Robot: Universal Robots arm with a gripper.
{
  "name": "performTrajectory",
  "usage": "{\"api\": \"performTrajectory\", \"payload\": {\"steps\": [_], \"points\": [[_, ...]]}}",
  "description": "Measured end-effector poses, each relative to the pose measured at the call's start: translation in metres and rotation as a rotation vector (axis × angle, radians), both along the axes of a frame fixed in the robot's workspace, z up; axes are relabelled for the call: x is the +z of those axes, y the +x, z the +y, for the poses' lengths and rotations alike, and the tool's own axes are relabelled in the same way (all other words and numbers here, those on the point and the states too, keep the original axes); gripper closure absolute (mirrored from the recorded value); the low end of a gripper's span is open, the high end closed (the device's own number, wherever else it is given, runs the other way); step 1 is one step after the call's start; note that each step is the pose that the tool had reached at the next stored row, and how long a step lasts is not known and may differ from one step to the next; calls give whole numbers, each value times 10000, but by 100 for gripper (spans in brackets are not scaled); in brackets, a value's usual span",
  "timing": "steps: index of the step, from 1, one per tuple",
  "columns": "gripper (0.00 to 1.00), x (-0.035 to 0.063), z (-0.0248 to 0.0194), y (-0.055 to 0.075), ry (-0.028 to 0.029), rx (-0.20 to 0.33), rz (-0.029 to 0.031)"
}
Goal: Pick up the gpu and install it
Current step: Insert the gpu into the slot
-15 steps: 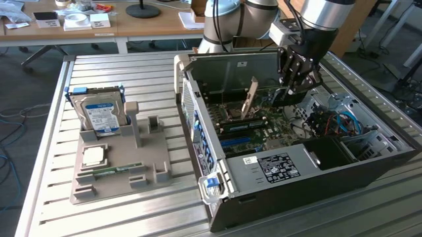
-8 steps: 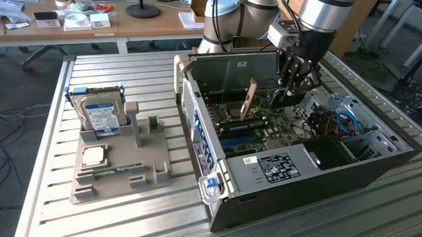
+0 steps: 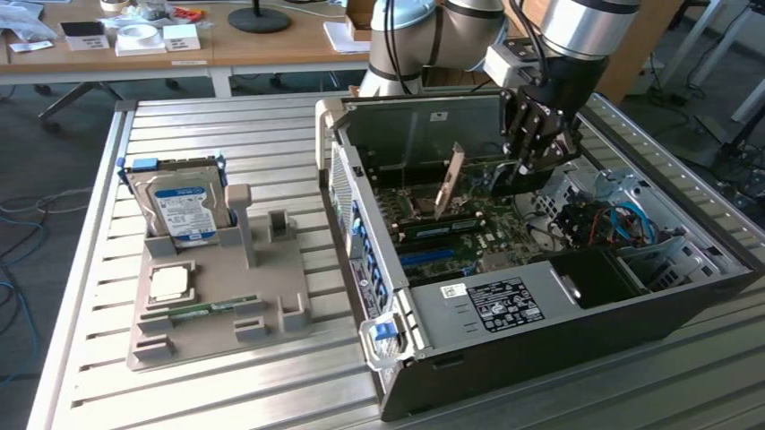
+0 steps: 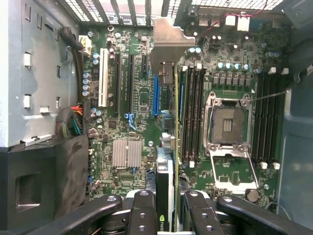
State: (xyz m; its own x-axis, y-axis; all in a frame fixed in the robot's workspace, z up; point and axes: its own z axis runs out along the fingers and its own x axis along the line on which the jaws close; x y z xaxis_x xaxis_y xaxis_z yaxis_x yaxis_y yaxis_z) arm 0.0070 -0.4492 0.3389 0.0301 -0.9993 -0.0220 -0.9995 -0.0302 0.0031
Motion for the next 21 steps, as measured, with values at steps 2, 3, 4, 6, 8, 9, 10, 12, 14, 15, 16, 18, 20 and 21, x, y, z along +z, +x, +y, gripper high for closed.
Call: {"api": "performTrajectory", "payload": {"steps": [2,3,4,6,8,9,10,12,14,15,16,18,20,21], "points": [[73,1,0,0,-2,2,0],[73,1,0,0,-2,2,0],[73,1,0,0,-3,2,0],[73,-2,0,0,-3,4,0],[73,-2,0,-1,-3,2,0],[73,-3,0,-1,-2,2,0],[73,-3,0,-1,-2,2,0],[73,-3,0,-1,-2,2,0],[73,-13,0,-5,2,0,-1],[73,-15,-3,-8,-1,0,0],[73,-17,-6,-11,-2,2,0],[73,-35,-8,-38,0,2,-7],[73,-70,-8,-69,-2,2,-11],[73,-88,-8,-85,-1,2,-12]]}}
